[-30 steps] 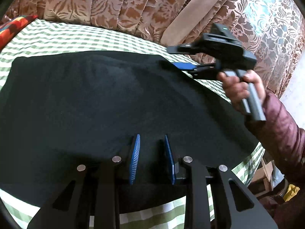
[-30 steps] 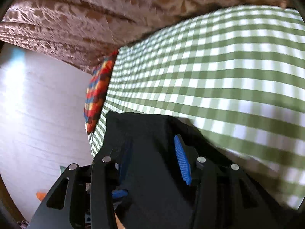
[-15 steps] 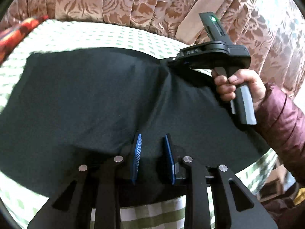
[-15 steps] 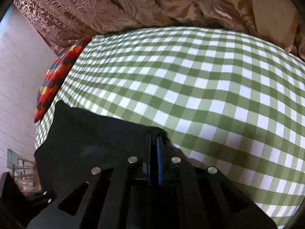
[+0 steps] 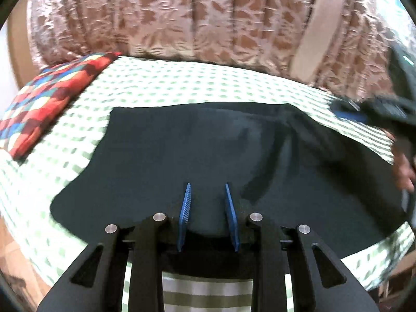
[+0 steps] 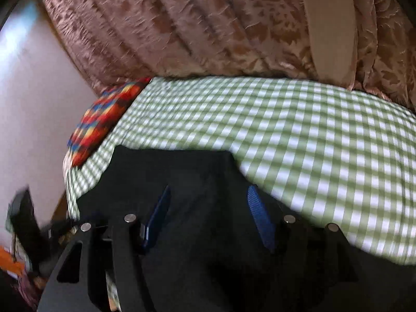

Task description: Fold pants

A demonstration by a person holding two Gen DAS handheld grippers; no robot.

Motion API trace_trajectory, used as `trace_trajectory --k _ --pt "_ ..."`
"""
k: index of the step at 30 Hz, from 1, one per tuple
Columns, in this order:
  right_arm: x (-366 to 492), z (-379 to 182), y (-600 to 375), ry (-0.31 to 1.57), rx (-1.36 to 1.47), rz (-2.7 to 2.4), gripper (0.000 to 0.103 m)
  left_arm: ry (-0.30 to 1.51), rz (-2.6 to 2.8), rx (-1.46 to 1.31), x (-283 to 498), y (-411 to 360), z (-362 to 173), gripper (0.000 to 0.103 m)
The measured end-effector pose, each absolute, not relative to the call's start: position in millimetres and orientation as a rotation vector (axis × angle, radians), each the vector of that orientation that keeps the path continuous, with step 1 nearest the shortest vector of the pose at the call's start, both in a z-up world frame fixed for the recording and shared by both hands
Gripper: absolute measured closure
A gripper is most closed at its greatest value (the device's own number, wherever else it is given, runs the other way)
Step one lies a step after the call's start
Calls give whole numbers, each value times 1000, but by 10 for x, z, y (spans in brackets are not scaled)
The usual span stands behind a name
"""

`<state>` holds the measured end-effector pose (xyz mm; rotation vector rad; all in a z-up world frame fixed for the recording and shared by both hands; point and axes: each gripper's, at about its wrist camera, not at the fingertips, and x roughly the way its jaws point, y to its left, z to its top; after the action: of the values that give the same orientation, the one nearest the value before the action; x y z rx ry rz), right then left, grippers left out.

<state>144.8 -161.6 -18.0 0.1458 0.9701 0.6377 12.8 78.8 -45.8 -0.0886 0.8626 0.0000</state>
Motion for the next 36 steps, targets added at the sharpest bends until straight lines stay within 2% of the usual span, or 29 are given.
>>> trace_trajectory --k 8,14,16,18,21,25,26,27,28,29,36 --pt "1009 -552 -1752 1066 189 580 43 896 195 -131 57 1294 -556 77" --pt "864 -637 -1860 1079 205 563 43 897 372 -489 -234 2397 -592 77" --pt "855 -663 -1863 1080 209 557 42 885 418 -557 -337 2637 -604 66" --pt "854 -691 -1861 1081 220 550 41 880 422 -644 -418 2839 -658 64" --pt "835 -702 -1855 1074 218 548 41 882 386 -734 -430 2918 -724 64" --pt "843 -717 -1887 1078 247 553 40 879 335 -696 -346 2744 -710 64" --pt "842 -724 -1890 1079 253 555 40 884 338 -672 -287 2718 -723 67" --pt "835 -730 -1887 1078 257 554 39 892 348 -620 -205 2696 -748 88" --pt "826 -734 -1885 1076 258 553 39 919 369 -571 -133 2659 -780 98" --pt "820 -733 -1881 1074 255 553 38 951 398 -521 -100 2630 -832 103" --pt "725 -760 -1789 1040 181 570 31 946 479 -423 -133 2534 -816 103"
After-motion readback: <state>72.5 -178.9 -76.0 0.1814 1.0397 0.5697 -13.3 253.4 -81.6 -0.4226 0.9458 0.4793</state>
